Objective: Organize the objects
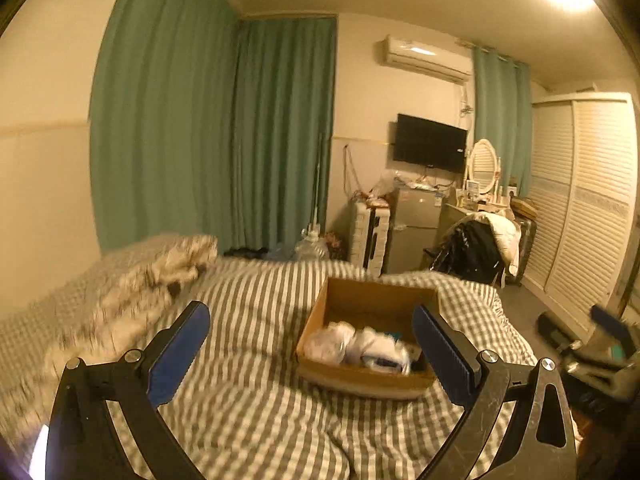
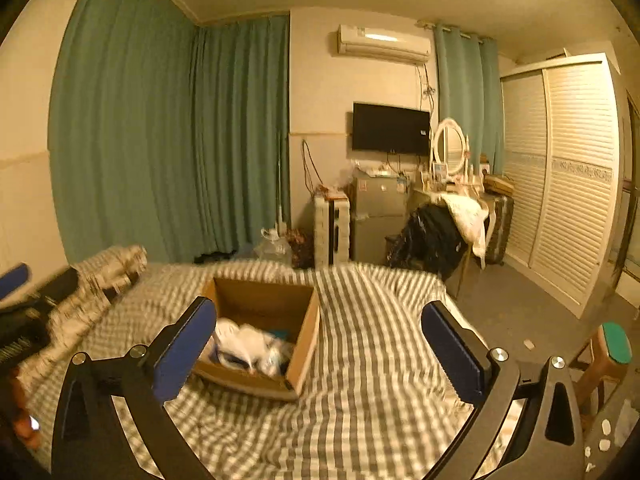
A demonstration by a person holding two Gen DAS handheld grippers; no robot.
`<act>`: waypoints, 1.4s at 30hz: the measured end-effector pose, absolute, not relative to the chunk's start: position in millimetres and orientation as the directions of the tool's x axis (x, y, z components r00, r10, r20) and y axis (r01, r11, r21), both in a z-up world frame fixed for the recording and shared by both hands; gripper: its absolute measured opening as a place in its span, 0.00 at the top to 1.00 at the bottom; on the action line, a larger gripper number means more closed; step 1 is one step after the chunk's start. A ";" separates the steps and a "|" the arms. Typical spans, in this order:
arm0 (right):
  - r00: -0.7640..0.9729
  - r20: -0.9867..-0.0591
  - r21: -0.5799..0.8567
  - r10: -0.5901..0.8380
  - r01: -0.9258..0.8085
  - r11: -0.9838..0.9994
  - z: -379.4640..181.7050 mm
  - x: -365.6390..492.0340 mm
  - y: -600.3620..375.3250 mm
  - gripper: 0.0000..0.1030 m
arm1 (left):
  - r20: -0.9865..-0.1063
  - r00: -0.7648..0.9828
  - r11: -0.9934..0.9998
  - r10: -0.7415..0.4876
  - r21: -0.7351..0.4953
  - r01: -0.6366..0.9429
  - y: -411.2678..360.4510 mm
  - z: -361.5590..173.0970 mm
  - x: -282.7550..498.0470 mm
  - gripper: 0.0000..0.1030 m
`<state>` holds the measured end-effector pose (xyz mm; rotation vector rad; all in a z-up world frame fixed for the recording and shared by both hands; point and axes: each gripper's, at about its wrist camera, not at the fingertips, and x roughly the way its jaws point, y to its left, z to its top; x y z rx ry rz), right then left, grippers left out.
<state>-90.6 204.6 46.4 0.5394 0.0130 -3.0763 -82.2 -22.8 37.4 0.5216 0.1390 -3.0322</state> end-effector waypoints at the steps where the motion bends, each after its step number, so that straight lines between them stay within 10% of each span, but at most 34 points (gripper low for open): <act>1: -0.933 -0.360 -0.010 -0.029 0.035 -0.999 36.5 -95.0 202.6 0.00 | -0.348 -0.936 -0.993 -0.046 -0.083 0.079 -24.2 28.8 -81.9 0.00; 42: -0.897 -0.442 -0.075 -0.024 0.064 -0.995 5.9 -102.0 188.2 0.00 | -0.414 -0.909 -0.996 -0.054 -0.048 0.081 -23.6 3.4 -85.9 0.00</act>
